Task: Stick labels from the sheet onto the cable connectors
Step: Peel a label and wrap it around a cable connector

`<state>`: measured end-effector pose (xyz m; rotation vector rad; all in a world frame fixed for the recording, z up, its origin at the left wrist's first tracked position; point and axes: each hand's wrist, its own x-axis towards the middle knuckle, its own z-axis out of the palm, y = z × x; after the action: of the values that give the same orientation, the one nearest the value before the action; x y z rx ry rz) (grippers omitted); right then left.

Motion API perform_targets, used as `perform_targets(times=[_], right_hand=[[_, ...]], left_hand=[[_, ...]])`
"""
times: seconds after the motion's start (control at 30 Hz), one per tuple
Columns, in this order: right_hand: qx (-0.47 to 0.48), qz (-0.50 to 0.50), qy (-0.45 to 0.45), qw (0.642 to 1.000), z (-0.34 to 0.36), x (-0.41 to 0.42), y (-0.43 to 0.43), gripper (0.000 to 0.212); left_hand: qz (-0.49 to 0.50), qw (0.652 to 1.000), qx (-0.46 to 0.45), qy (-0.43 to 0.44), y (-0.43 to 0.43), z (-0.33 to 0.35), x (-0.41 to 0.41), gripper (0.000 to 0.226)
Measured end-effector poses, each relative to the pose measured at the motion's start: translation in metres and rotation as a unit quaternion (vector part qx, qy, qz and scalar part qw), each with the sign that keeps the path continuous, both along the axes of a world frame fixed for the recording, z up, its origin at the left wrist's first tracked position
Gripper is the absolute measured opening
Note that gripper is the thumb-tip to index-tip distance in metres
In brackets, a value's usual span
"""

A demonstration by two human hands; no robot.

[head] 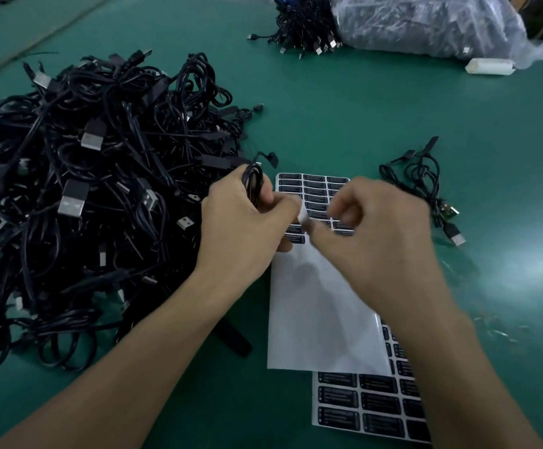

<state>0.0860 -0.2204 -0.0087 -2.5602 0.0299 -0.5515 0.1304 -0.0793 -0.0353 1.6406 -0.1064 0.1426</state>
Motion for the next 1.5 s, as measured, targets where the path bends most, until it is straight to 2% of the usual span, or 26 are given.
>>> perform_targets(times=[0.3, 0.47, 0.53, 0.6, 0.7, 0.8, 1.23, 1.4, 1.5], right_hand=[[-0.003, -0.012, 0.016, 1.0, -0.011, 0.002, 0.017, 0.021], [0.019, 0.009, 0.019, 1.0, -0.011, 0.003, 0.012, 0.017], [0.082, 0.018, 0.028, 0.996, -0.009, 0.005, 0.007, 0.015], [0.188, 0.029, 0.051, 0.98, -0.008, 0.008, 0.002, 0.017], [0.357, 0.054, 0.073, 0.93, -0.006, 0.011, -0.002, 0.021], [0.431, 0.08, 0.079, 0.895, -0.004, 0.01, -0.003, 0.026], [0.432, 0.112, 0.065, 0.892, 0.0, 0.008, -0.003, 0.016], [0.384, 0.068, 0.057, 0.919, -0.005, 0.01, -0.003, 0.018], [0.391, 0.049, 0.061, 0.917, -0.007, 0.011, -0.002, 0.017]], left_hand=[[0.021, 0.997, 0.071, -0.028, 0.0, 0.001, -0.003, 0.038], [0.014, 0.998, 0.068, -0.015, -0.001, 0.006, -0.006, 0.038], [0.007, 0.999, 0.054, 0.006, -0.002, 0.009, -0.007, 0.038], [0.001, 0.999, 0.043, 0.018, -0.001, 0.011, -0.007, 0.034], [-0.012, 0.999, 0.036, 0.019, -0.001, 0.011, -0.007, 0.03], [-0.012, 0.999, 0.029, 0.019, -0.001, 0.01, -0.006, 0.031], [-0.005, 1.0, 0.011, 0.008, -0.002, 0.01, -0.006, 0.032], [-0.014, 1.0, 0.015, -0.002, -0.002, 0.01, -0.006, 0.031], [-0.026, 1.0, 0.016, -0.003, -0.002, 0.01, -0.007, 0.031]])
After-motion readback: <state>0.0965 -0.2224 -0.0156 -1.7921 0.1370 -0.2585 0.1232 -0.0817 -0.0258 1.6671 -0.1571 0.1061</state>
